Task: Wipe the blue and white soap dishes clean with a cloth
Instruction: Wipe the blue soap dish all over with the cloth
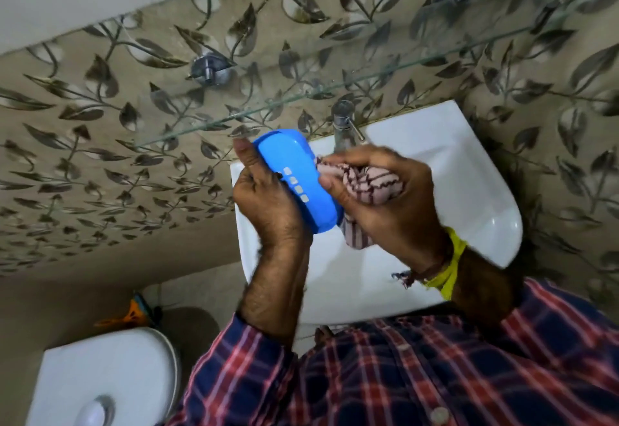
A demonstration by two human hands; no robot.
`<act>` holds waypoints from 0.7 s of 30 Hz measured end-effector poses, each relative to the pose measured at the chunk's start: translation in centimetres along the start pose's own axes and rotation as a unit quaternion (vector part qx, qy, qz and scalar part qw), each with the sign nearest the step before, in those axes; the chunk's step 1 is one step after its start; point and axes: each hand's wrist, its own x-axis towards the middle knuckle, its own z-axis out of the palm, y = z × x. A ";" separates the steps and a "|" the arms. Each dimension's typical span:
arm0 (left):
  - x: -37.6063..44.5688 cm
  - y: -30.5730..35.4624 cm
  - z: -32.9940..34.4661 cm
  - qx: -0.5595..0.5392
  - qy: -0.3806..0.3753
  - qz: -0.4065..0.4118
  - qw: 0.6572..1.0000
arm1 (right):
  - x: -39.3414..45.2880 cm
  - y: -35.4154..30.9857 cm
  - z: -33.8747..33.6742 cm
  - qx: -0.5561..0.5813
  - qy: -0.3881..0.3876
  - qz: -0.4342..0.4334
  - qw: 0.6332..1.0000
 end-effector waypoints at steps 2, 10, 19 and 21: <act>1.2 0.3 -0.8 0.014 0.014 0.002 1.000 | -1.4 0.7 -0.5 -0.024 -0.042 0.057 0.997; -0.2 -0.1 -3.2 -0.034 -0.140 -0.149 0.978 | 0.5 1.4 -4.8 0.185 0.050 0.356 0.915; -1.7 -2.2 -2.5 -0.052 -0.249 -0.202 0.946 | 1.7 0.0 -2.8 -0.145 -0.072 0.093 0.982; -2.2 -2.5 -2.6 -0.047 -0.288 -0.186 0.938 | 1.5 0.4 -2.6 -0.172 -0.076 0.103 0.977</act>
